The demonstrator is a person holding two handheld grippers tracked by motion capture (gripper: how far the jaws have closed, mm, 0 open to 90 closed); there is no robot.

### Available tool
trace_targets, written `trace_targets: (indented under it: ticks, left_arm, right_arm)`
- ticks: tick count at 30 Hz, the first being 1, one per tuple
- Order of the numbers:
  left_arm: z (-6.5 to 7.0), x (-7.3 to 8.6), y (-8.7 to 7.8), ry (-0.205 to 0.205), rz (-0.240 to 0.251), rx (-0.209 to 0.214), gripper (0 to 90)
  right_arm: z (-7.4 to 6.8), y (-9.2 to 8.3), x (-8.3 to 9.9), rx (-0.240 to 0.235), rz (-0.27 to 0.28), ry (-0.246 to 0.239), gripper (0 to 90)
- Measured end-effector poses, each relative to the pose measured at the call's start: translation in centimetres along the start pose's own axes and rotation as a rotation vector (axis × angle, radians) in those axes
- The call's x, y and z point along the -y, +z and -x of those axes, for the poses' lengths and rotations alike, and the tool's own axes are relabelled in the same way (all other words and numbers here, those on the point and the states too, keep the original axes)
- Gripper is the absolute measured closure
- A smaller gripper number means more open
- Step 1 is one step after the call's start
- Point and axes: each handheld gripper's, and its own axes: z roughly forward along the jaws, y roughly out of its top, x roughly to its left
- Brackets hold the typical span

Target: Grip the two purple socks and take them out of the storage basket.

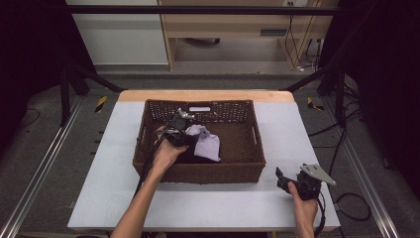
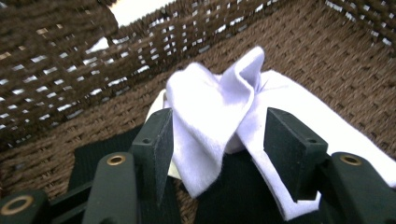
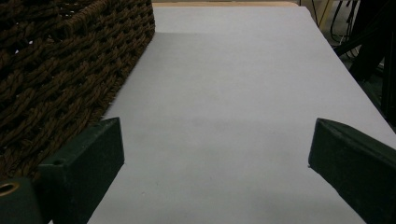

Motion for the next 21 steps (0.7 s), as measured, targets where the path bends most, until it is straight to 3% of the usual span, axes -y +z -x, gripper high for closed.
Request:
trace_targets:
  ticks: [8,13,18,21]
  left_arm:
    - [-0.1,0.0,1.2,-0.011,-0.118,-0.006,52.8]
    - [-0.1,0.0,1.3,-0.021,-0.14,-0.011,70.9]
    - [-0.2,0.0,0.9,-0.03,-0.1,-0.01,86.8]
    - [-0.3,0.0,0.1,-0.037,-0.017,-0.005,87.3]
  right_arm:
    - [0.0,0.0,0.0,0.001,-0.001,0.0,3.9]
    - [0.0,0.0,0.0,0.002,-0.001,0.0,3.9]
    - [0.0,0.0,0.0,0.001,-0.001,0.001,3.9]
    - [0.0,0.0,0.0,0.001,-0.002,0.003,3.9]
